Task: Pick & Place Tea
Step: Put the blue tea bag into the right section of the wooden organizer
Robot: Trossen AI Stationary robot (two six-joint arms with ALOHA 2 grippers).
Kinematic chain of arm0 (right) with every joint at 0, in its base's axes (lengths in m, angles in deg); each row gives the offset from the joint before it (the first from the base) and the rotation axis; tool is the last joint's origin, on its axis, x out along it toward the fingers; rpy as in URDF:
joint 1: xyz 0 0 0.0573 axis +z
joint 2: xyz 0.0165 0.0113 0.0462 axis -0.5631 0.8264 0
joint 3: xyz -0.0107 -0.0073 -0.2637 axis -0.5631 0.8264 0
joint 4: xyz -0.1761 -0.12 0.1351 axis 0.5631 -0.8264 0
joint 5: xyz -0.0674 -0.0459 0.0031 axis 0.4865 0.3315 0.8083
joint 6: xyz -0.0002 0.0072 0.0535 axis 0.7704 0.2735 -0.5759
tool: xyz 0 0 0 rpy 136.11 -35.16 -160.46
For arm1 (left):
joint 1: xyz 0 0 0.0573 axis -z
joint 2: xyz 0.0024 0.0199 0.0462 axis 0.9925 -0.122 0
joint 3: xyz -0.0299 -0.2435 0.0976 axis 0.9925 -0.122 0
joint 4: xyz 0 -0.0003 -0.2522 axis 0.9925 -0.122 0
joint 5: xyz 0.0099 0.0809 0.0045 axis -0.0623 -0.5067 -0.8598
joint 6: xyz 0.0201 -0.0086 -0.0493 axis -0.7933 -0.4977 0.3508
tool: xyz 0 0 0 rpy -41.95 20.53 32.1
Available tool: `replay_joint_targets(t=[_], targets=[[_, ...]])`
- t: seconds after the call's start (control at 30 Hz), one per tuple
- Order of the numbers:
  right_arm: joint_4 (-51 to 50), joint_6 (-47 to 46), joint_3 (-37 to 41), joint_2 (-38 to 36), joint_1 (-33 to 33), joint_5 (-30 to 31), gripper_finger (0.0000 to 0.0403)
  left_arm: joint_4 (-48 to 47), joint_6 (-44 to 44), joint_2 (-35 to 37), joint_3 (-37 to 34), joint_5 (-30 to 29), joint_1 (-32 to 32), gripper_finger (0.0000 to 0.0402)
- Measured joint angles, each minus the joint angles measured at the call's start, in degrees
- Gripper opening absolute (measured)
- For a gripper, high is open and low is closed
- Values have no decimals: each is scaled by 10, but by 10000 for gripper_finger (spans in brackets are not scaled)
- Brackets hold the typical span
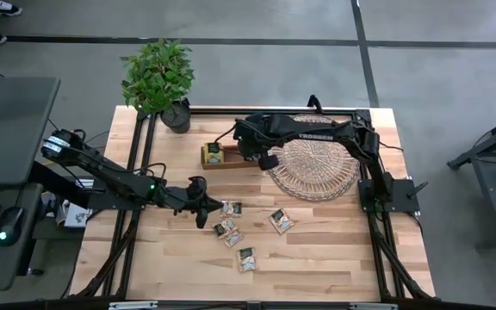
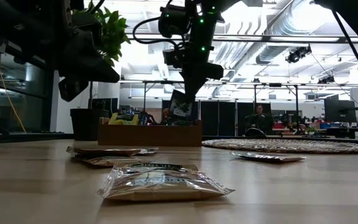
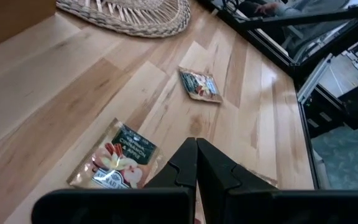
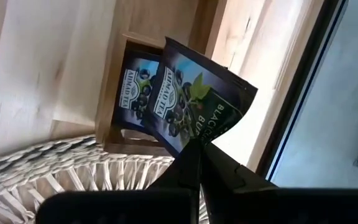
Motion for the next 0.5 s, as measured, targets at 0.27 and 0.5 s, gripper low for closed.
replay_joint_targets(t=[0.27, 0.5], targets=[[4, 2, 0, 4, -1, -21, 0, -5, 0, 0, 0, 8, 0, 1], [-1, 12, 0, 4, -1, -21, 0, -11, 0, 0, 0, 8, 0, 1]])
